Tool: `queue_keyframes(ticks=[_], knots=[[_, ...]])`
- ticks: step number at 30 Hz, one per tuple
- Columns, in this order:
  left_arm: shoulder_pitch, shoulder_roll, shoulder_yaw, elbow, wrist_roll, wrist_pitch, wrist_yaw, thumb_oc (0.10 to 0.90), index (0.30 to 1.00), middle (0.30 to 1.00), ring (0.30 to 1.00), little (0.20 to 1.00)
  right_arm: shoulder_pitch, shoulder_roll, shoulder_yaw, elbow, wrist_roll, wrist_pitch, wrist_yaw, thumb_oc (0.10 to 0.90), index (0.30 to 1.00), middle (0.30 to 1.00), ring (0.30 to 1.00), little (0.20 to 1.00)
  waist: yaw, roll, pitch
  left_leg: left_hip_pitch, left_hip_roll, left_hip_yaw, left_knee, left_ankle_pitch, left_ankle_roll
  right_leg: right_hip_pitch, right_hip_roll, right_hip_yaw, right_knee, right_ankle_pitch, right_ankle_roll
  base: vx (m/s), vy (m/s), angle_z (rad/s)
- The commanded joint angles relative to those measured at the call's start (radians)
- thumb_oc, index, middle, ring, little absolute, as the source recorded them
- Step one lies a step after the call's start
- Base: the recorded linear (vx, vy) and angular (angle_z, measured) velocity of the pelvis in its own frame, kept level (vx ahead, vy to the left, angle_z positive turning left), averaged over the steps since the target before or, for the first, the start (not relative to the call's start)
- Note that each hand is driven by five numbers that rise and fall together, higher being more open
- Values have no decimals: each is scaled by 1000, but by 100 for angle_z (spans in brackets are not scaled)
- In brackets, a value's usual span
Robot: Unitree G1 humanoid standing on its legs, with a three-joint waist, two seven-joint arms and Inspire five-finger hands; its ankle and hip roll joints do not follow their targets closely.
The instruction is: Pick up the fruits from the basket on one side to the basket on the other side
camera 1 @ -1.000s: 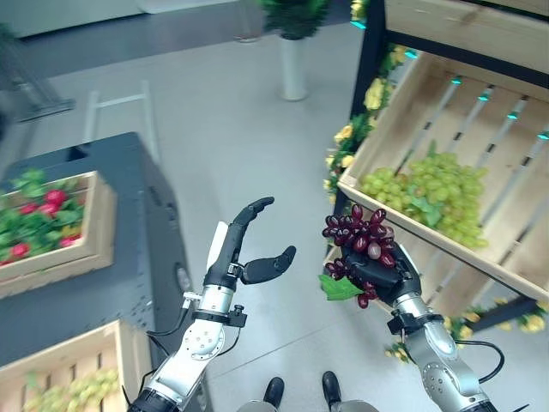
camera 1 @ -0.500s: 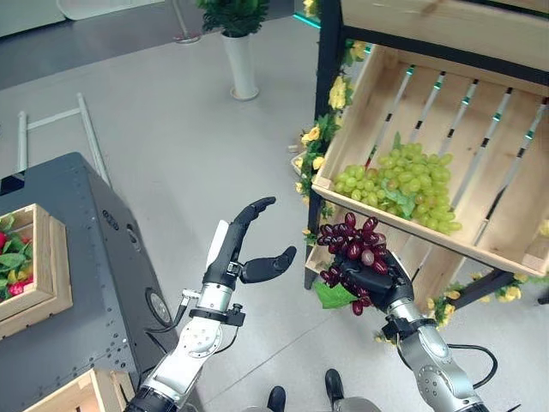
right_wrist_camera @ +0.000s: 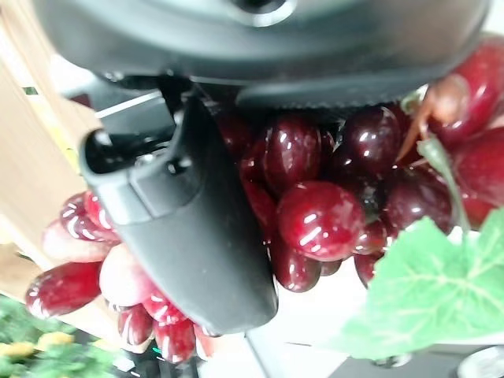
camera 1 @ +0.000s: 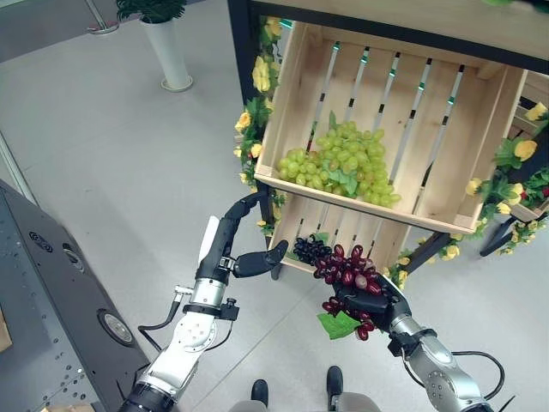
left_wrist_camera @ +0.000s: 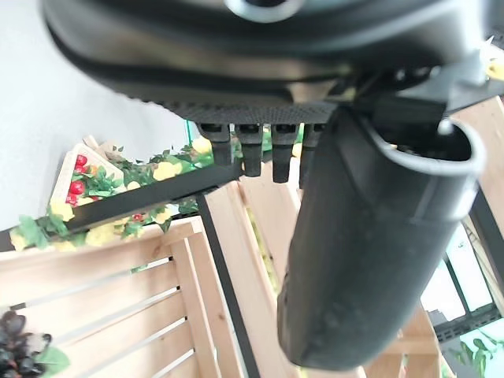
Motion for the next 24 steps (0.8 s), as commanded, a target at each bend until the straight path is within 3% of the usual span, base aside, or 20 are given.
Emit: queue_keyframes(ticks=[1, 8, 10, 13, 16, 24], knots=[[-97, 33, 41, -48, -41, -76, 68, 800, 900, 900, 900, 900, -118, -5, -6, -109, 20, -95, 63, 400, 300, 300, 300, 300, 26, -48, -86, -120, -35, -92, 21, 13, 62, 14, -88, -2, 12, 36, 33, -10, -524, 9], [-90, -3, 57, 6, -59, -84, 160, 800, 900, 900, 900, 900, -118, -34, 4, -148, -18, -48, 20, 400, 300, 300, 300, 300, 14, -58, -83, -135, 59, -61, 1, 78, -2, 31, -38, -48, 3, -3, -15, 4, -244, 16], [-95, -22, 64, 22, -36, -101, 131, 800, 900, 900, 900, 900, -111, -38, -5, -131, -14, -70, -11, 400, 300, 300, 300, 300, 10, -58, -77, -152, 56, -32, 50, 67, -9, 29, -45, -80, 3, -11, -25, -72, -49, 36], [-100, -28, 42, 26, 10, -88, 178, 800, 900, 900, 900, 900, -119, -35, -2, -88, -29, -105, -28, 400, 300, 300, 300, 300, 2, -40, -64, -162, 46, -54, 59, 68, -13, 21, -50, -85, 5, 6, -32, -38, 120, 45], [-66, -9, 89, 30, 34, -83, 247, 800, 900, 900, 900, 900, -84, -27, -31, -78, -25, -108, -49, 400, 300, 300, 300, 300, 1, -24, -56, -140, 33, -68, 49, 67, -4, 35, -61, -87, 35, -10, -32, 64, 106, 17], [-38, -25, 106, 29, 35, -97, 237, 800, 900, 900, 900, 900, -95, 34, -53, -1, -47, -186, -132, 400, 300, 300, 300, 300, 20, -7, -35, -122, 9, -95, 37, 46, 3, 22, -70, -100, 91, -46, -27, 18, 60, 5]])
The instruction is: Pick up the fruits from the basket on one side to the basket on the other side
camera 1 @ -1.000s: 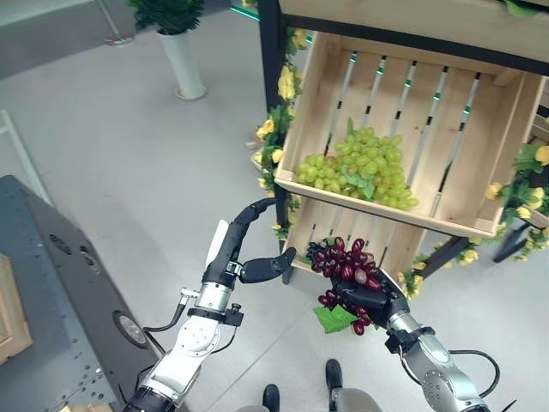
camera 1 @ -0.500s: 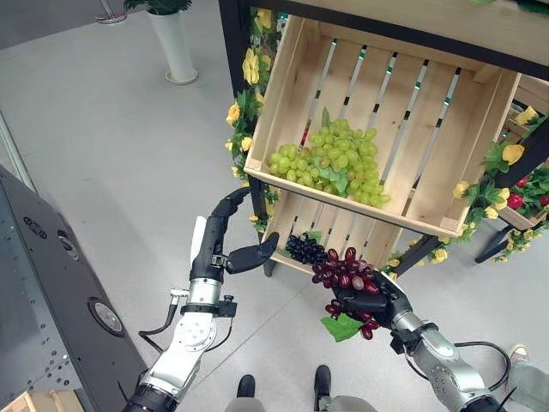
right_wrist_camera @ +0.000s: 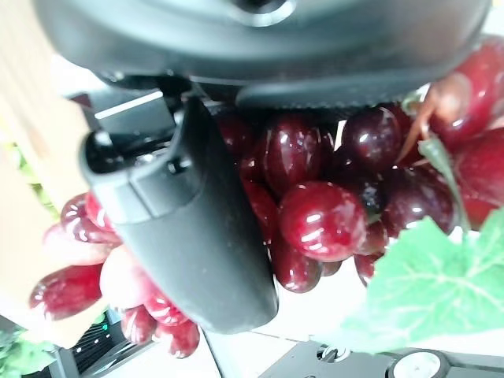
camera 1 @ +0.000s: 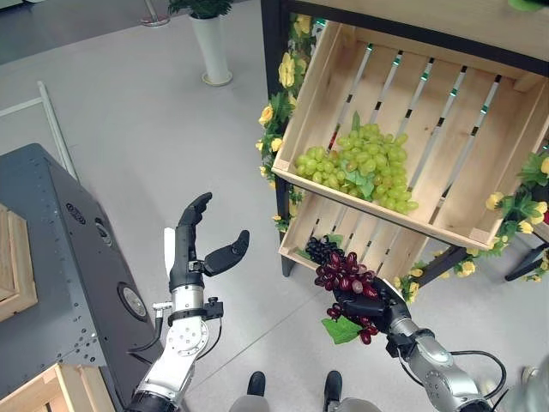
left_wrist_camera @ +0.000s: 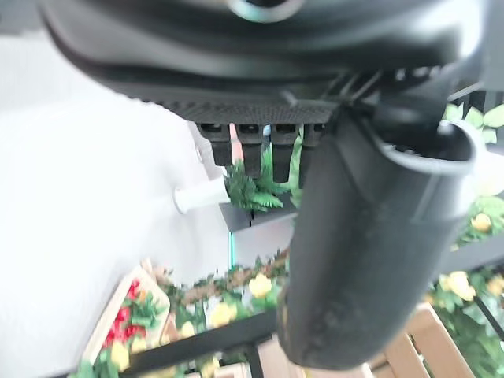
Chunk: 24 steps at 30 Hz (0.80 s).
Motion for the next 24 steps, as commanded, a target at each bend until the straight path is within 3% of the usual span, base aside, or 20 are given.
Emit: queue_keyframes(ticks=[1, 9, 18, 24], knots=[[-100, 33, -1, -48, 39, -115, 42, 800, 900, 900, 900, 900, -120, 14, -73, -57, -9, -201, -66, 400, 300, 300, 300, 300, 15, -38, -12, -100, -29, -12, 51, 19, 36, -40, -84, 39, 117, -39, 4, -182, 23, 8], [-241, 45, -57, -24, 22, -124, 72, 800, 900, 900, 900, 900, -325, -9, -75, 12, 26, -274, -185, 400, 300, 300, 300, 300, 31, -45, 144, -298, -59, -33, 250, -3, 36, -164, -67, 53, 222, -47, -21, -178, -43, 15], [-337, 60, -122, -34, 29, -120, 52, 800, 900, 900, 900, 900, -491, -28, -100, 73, 28, -346, -288, 400, 300, 300, 300, 300, 48, -63, 250, -453, -75, -64, 377, -23, 45, -263, -44, 45, 285, -46, -37, -68, -58, 4], [-376, 74, -134, -28, 25, -111, 38, 800, 900, 900, 900, 900, -578, -47, -118, 114, 21, -387, -334, 400, 300, 300, 300, 300, 65, -77, 285, -490, -81, -72, 416, -36, 51, -271, -33, 32, 293, -48, -40, -9, -60, 5]])
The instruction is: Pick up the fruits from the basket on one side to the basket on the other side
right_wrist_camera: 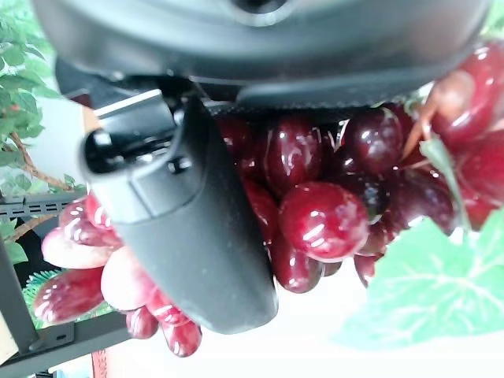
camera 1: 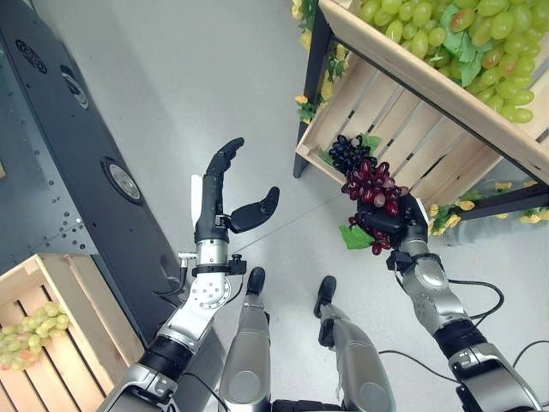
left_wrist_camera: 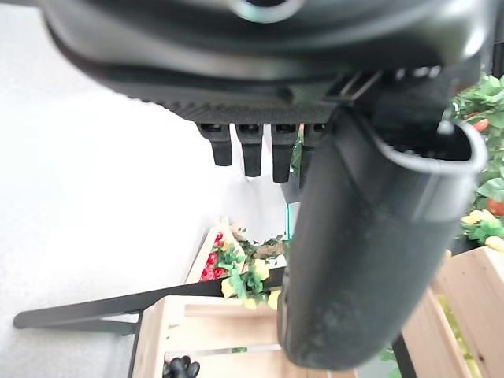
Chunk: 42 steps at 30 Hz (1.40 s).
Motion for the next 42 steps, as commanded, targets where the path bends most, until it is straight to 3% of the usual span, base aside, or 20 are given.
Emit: queue_keyframes(ticks=[1, 16, 21, 25, 33, 42], knots=[[-61, 47, 20, -89, 27, -104, 6, 800, 900, 900, 900, 900, -102, -54, -84, -106, 15, -202, -68, 400, 300, 300, 300, 300, 11, -26, -33, -79, -54, 3, 102, -17, 64, 78, -19, 52, 49, -25, -11, 12, -56, 1], [-53, 88, 5, -93, -2, -104, -50, 800, 900, 900, 900, 900, -222, -164, -197, -18, 87, -228, -176, 400, 300, 300, 300, 300, 40, -19, -3, -125, -57, -12, 137, -27, 59, 84, -4, 19, 46, -37, -17, 28, -48, 6], [-51, 104, -5, -83, -17, -116, -55, 800, 900, 900, 900, 900, -272, -220, -211, 18, -5, -205, -265, 400, 300, 300, 300, 300, 39, -7, -3, -151, -60, -7, 144, -26, 62, 56, -5, 16, 53, -36, -14, 13, -7, 1], [-40, 108, -11, -83, -17, -124, -56, 800, 900, 900, 900, 900, -310, -276, -180, 37, -191, -134, -409, 400, 300, 300, 300, 300, 34, 5, -3, -178, -59, -4, 162, -29, 63, 22, -6, 20, 75, -39, -16, 30, -2, -1], [-41, 106, -41, -97, -7, -119, -38, 800, 900, 900, 900, 900, -342, -329, -133, 63, -373, -51, -596, 400, 300, 300, 300, 300, 20, 34, -3, -219, -63, 10, 190, -40, 72, -24, -12, 27, 105, -49, -18, 23, 0, -3], [-40, 108, -52, -103, -12, -124, -49, 800, 900, 900, 900, 900, -385, -371, -97, 57, -383, 2, -585, 400, 300, 300, 300, 300, 4, 60, -3, -257, -61, 34, 197, -36, 76, -79, -17, 41, 125, -50, -15, 13, -1, -7]])
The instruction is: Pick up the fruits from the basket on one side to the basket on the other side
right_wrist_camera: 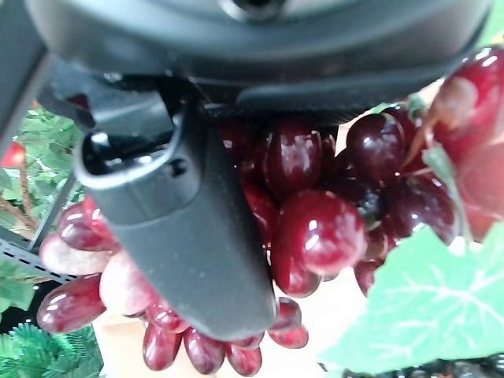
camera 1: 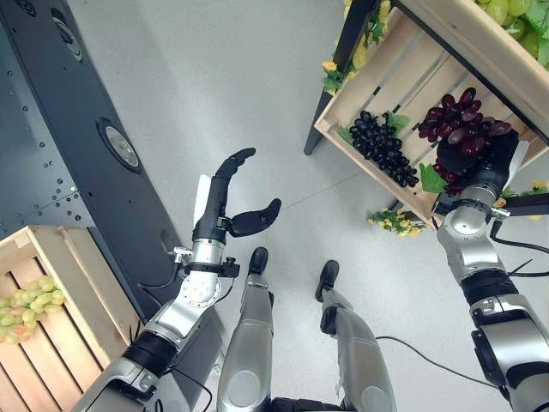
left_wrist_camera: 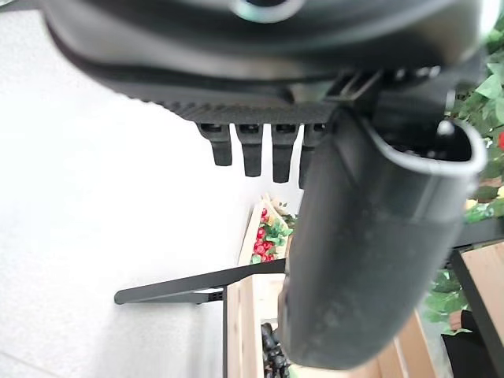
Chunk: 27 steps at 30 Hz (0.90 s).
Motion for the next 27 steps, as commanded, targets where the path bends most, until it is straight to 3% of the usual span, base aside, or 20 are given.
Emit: queue_keyframes(ticks=[1, 6, 7, 8, 14, 20, 25, 27], knots=[[-23, -12, 9, -131, 8, -126, 14, 800, 900, 900, 900, 900, -113, -223, 13, -82, -55, -66, -73, 400, 300, 300, 300, 300, -29, 65, -14, -70, -35, 43, 58, 4, 61, 69, -9, 10, 69, -55, -26, -6, 2, -7], [-35, -21, -7, -127, 10, -121, 20, 800, 900, 900, 900, 900, -133, -218, 32, -78, -34, -62, -41, 400, 300, 300, 300, 300, -37, 80, -14, -84, -35, 56, 61, 4, 63, 43, -14, 17, 79, -55, -27, -8, 11, -6], [-38, -25, -8, -125, 7, -122, 20, 800, 900, 900, 900, 900, -138, -216, 33, -79, -7, -72, -35, 753, 829, 829, 829, 829, -40, 85, -14, -88, -35, 60, 63, 4, 63, 37, -16, 19, 83, -56, -28, -18, 42, -11], [-42, -28, -11, -127, 2, -120, 22, 800, 900, 900, 900, 900, -138, -210, 27, -77, -3, -84, -39, 800, 900, 900, 900, 900, -43, 90, -14, -96, -34, 64, 67, 4, 63, 25, -18, 22, 92, -58, -29, -18, 42, -12], [-50, -40, -26, -125, 0, -117, 32, 800, 900, 900, 900, 900, -155, -202, 9, -73, -37, -85, -75, 800, 900, 900, 900, 900, -46, 103, -14, -111, -35, 75, 75, 2, 65, 0, -20, 25, 113, -65, -33, -13, 16, -4], [-47, -39, -32, -126, -6, -119, 32, 800, 900, 900, 900, 900, -171, -212, -7, -59, 11, -120, -90, 800, 900, 900, 900, 900, -47, 104, -14, -116, -34, 79, 80, 1, 66, -14, -20, 22, 125, -64, -34, 0, 0, 0], [-38, -38, -38, -133, -11, -120, 41, 800, 900, 900, 900, 900, -174, -188, -64, -86, 148, -229, -107, 800, 900, 900, 900, 900, -47, 109, -14, -110, -36, 81, 72, 2, 67, -19, -18, 25, 134, -69, -37, 0, 0, 0], [-38, -42, -44, -129, -10, -125, 46, 800, 900, 900, 900, 900, -174, -177, -81, -92, 141, -259, -120, 800, 900, 900, 900, 900, -48, 111, -14, -110, -39, 83, 72, 2, 68, -22, -17, 28, 137, -70, -39, 0, 0, 0]])
